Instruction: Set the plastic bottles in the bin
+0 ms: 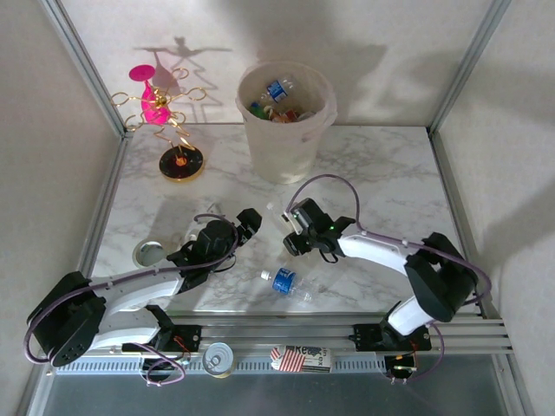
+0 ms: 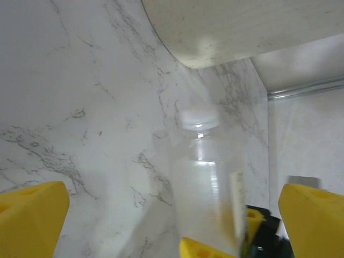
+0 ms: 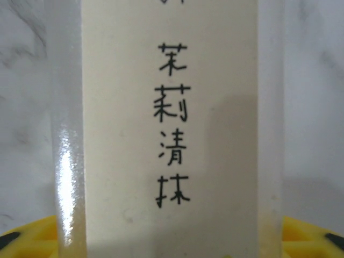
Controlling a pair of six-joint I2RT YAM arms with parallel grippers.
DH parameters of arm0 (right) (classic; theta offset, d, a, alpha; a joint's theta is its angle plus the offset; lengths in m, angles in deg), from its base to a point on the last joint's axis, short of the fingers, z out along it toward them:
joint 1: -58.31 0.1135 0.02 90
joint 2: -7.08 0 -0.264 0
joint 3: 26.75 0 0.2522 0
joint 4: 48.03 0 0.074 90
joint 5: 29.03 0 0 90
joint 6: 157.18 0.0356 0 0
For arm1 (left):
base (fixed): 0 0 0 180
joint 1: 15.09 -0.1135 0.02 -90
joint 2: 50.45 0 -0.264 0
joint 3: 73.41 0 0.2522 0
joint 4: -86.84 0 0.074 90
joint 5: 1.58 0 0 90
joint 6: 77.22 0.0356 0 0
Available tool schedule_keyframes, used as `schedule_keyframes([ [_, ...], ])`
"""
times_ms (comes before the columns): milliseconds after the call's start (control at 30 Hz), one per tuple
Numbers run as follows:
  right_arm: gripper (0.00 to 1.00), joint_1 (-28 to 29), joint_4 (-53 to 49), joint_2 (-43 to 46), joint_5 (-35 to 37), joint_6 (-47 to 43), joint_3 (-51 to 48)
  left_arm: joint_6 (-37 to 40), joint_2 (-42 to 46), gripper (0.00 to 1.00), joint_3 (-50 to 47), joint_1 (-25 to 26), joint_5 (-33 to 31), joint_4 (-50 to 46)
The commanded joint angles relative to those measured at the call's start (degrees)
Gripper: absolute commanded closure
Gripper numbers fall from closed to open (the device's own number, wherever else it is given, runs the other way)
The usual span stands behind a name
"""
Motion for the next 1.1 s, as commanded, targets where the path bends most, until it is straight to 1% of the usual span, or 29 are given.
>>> schedule_keyframes([
  [0,0.56,0.24,3.59,4.64,1.26,-0.32,1.0,1.25,2.06,0.0,-1.09,-0.75,-2.32,-0.49],
  [133,0.57,-0.35,6.46,9.17,0.55,-0.15,1.48,1.5,4.24,0.0,-2.92,-2.37,-2.01,-0.4],
  [300,0.57,-2.77,11.18,13.35,-3.73,0.41,3.99,1.1,9.14,0.0,-6.94,-5.17,-1.44,-0.82],
  [433,0.57,-5.76,15.06,14.07,-5.17,2.87,7.76,0.56,14.11,0.0,-10.19,-7.02,-1.39,-1.8],
  [467,0.57,-6.31,16.24,14.01,-5.82,3.63,8.95,0.47,15.47,0.0,-10.84,-7.46,-1.5,-3.5],
  [567,0.58,-9.82,19.84,13.02,-8.04,5.69,13.21,0.46,19.1,0.0,-12.37,-8.46,-2.11,-5.42],
  [700,0.58,-12.19,23.05,9.52,-7.89,6.34,21.09,0.18,22.72,0.01,-13.78,-9.29,-2.93,-6.8],
  [800,0.59,-14.06,22.89,4.75,-7.42,6.41,29.32,-0.07,23.85,0.0,-14.31,-9.74,-2.93,-6.8],
  [900,0.6,-15.54,21.96,-1.38,-6.49,6.62,37.91,0.31,23.54,0.0,-14.07,-10.07,-2.17,-6.55],
  [1067,0.59,-16.4,16.23,-14.0,-6.52,6.18,54.0,1.23,21.99,0.0,-13.29,-10.18,-0.11,-6.12],
])
